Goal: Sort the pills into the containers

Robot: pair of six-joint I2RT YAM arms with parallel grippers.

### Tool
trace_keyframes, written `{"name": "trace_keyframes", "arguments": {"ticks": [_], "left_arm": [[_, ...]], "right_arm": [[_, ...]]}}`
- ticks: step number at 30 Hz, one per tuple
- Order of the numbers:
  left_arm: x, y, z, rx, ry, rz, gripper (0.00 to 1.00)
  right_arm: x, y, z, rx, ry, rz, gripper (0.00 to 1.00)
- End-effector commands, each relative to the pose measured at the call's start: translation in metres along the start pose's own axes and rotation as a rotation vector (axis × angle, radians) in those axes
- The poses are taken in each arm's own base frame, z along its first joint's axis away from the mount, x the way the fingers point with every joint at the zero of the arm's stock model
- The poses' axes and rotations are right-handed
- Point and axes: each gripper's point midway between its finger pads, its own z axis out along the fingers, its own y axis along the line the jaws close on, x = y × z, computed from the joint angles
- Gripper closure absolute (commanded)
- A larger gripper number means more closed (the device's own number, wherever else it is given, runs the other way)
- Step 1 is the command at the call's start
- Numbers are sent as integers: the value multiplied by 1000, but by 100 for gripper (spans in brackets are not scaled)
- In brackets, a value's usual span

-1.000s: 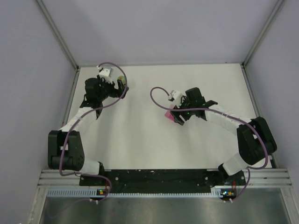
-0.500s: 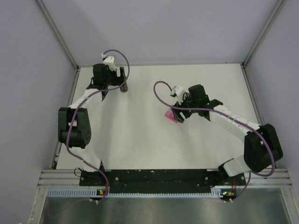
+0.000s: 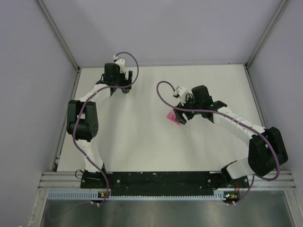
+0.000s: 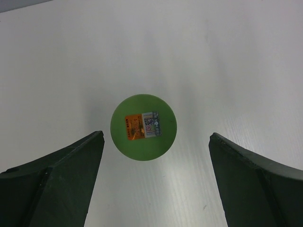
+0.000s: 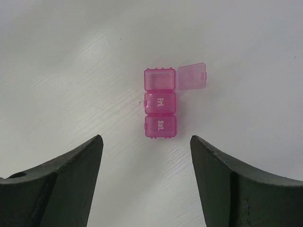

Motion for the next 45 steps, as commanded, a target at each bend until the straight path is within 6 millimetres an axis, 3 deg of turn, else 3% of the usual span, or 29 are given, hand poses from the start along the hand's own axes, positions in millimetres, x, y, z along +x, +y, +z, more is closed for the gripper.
{"name": "trace_keyframes", "arguments": {"ticks": [1,14,24,29,37,39,42,45], "left_arm": [[-11,7,3,-39,2,23,4],[-5,8,17,-44,28,25,19],[-11,9,20,-47,13,32,22],[-7,10,23,-49,23,33,30],[-3,4,23,-20,35,35,52],[-3,1,21,1,38,35,62],[-5,-8,14,48,36,36,85],[-15,-26,-5,143,7,41,100]], "right_arm": [[-20,-1,-12,8,-70,-10,26],[-16,1,-11,-2,-68,-8,26],[-14,2,-9,-9,-61,-7,27],[-13,2,-9,-9,-60,-6,27],[-15,2,-10,-7,-62,-6,27],[-18,1,-12,-4,-69,-8,27],[-28,-2,-17,14,-90,-18,26],[-43,-5,-26,32,-128,-44,25]]}}
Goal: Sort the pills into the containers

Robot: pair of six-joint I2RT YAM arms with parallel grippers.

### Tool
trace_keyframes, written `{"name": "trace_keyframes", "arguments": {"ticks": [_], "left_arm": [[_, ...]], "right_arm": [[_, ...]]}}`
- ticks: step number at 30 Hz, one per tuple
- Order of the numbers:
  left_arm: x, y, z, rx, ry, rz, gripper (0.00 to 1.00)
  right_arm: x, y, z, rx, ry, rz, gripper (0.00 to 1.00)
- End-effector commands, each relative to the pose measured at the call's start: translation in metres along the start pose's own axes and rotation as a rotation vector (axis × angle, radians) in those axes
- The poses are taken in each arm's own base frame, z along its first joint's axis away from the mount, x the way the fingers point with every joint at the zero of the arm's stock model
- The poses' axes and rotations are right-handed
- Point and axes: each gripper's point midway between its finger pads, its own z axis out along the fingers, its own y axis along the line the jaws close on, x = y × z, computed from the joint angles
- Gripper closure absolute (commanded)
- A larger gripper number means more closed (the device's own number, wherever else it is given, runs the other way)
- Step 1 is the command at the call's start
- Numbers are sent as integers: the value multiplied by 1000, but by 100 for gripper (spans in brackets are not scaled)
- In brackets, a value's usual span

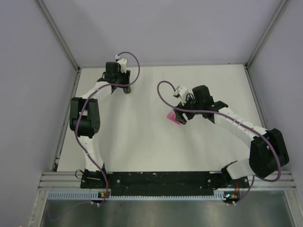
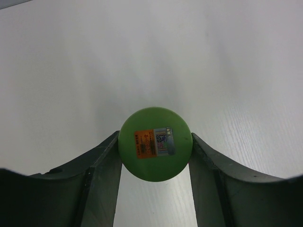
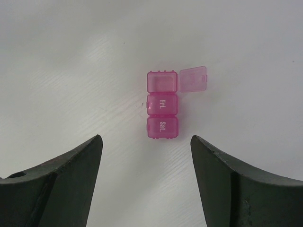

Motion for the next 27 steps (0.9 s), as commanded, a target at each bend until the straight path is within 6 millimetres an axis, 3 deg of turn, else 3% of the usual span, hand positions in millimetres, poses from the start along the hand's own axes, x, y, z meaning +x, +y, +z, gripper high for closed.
{"name": "trace_keyframes", "arguments": {"ticks": [1,8,17,22,27], "left_arm": [[-28,-37,-36,188,-76,21,100],[-52,-106,-124,556,-155,-47,100],[-80,-189,-234,879,-260,-18,100],[-86,-219,-264,959,-300,15,100],[-85,-238,-277,1002,-316,39,100]], "right_arm": [[-48,-8,-27,49,-137,-55,25],[-100,-2,-45,5,-279,-110,23],[-143,14,-38,-148,-372,-76,21],[-159,34,-42,-210,-413,-117,20],[-162,49,-47,-257,-435,-129,20]]}}
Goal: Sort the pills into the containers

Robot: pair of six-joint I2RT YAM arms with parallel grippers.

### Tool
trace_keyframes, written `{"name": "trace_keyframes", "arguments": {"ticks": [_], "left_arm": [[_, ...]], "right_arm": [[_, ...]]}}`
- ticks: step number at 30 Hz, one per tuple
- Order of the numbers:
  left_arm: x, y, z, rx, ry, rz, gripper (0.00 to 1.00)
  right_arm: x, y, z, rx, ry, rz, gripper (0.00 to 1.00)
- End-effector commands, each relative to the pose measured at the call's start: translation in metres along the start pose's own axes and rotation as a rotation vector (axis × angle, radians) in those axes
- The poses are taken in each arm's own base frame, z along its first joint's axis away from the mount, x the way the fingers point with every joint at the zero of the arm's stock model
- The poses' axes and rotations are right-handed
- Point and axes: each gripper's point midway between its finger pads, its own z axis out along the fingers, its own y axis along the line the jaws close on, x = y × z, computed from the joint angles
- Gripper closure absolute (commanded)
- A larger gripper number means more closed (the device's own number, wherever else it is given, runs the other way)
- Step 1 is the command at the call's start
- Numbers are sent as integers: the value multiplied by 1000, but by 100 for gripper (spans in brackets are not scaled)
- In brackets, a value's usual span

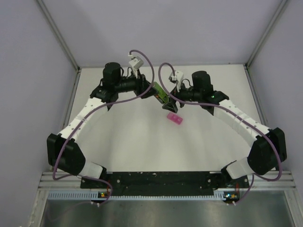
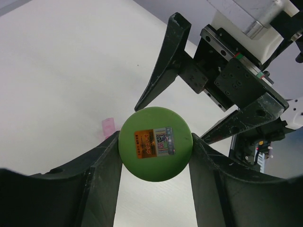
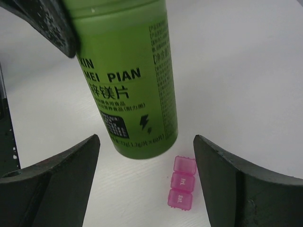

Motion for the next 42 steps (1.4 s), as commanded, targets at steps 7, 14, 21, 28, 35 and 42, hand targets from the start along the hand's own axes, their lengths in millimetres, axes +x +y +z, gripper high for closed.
{"name": "trace_keyframes", "arguments": {"ticks": [7,14,21,28,35,42], "left_arm": [[-18,-36,1,100,-107,48,100],[-18,-43,-3,119,-128,42,100],[-14,-50,-5,146,-130,27,100],[-8,-49,-6,141,-123,36,86],[-10,-53,-12,139,-114,115,24],[-16,-61,-25,180,-95,231,1]], "right_arm": [[-46,28,-9,-102,-140,-47,27],[-40,28,-7,-101,-132,-37,32],[-39,27,-6,-96,-131,-36,46],[-42,27,-11,-87,-134,-48,80],[-35,34,-18,-103,-101,-60,100],[-24,49,-28,-159,-64,-68,100]]}}
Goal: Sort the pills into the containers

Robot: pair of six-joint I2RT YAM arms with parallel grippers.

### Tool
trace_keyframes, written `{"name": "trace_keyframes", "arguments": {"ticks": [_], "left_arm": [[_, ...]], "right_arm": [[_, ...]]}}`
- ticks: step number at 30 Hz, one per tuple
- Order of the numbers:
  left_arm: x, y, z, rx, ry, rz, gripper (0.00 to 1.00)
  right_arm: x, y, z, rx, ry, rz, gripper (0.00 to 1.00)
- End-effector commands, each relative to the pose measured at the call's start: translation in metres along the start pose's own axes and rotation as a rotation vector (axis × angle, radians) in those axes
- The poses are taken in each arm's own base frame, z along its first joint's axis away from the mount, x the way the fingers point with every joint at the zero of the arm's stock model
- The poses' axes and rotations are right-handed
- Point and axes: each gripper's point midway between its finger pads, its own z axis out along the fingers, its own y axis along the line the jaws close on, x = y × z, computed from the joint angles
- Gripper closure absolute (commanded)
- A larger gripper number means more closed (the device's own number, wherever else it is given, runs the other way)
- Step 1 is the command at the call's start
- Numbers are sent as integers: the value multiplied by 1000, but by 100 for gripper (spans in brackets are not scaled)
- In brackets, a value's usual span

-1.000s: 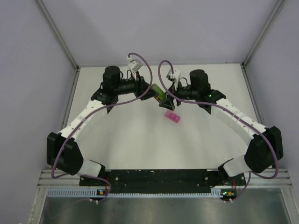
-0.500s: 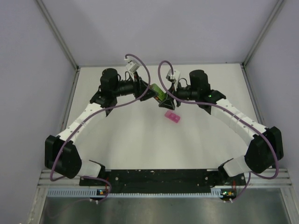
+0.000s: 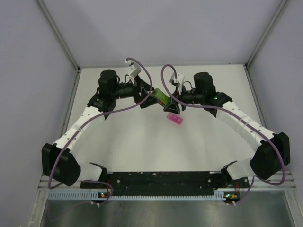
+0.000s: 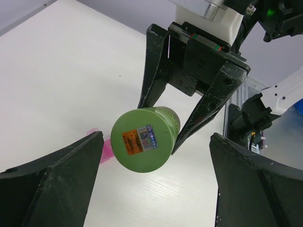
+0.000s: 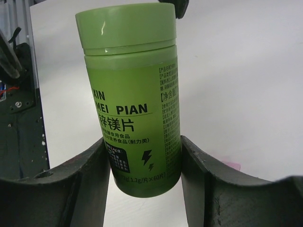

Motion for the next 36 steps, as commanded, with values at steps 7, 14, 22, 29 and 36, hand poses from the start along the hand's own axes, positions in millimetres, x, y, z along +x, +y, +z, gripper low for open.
{"name": "trace_keyframes", "arguments": {"ticks": [7,14,22,29,36], "left_arm": [[-5,-28,-19,171,76,330,1],[-2,-37,-17,259,80,300,8],[14,-37,-15,283,98,266,10],[23,-34,-8,281,108,244,16],[26,-33,-3,291,112,209,39]], "right_arm": [[-8,48,-24,-175,-3,-70,100],[-6,56,-26,-215,15,-64,100],[-8,56,-25,-216,12,-68,100],[-12,58,-24,-223,8,-69,100],[-13,56,-24,-205,10,-73,100]]}}
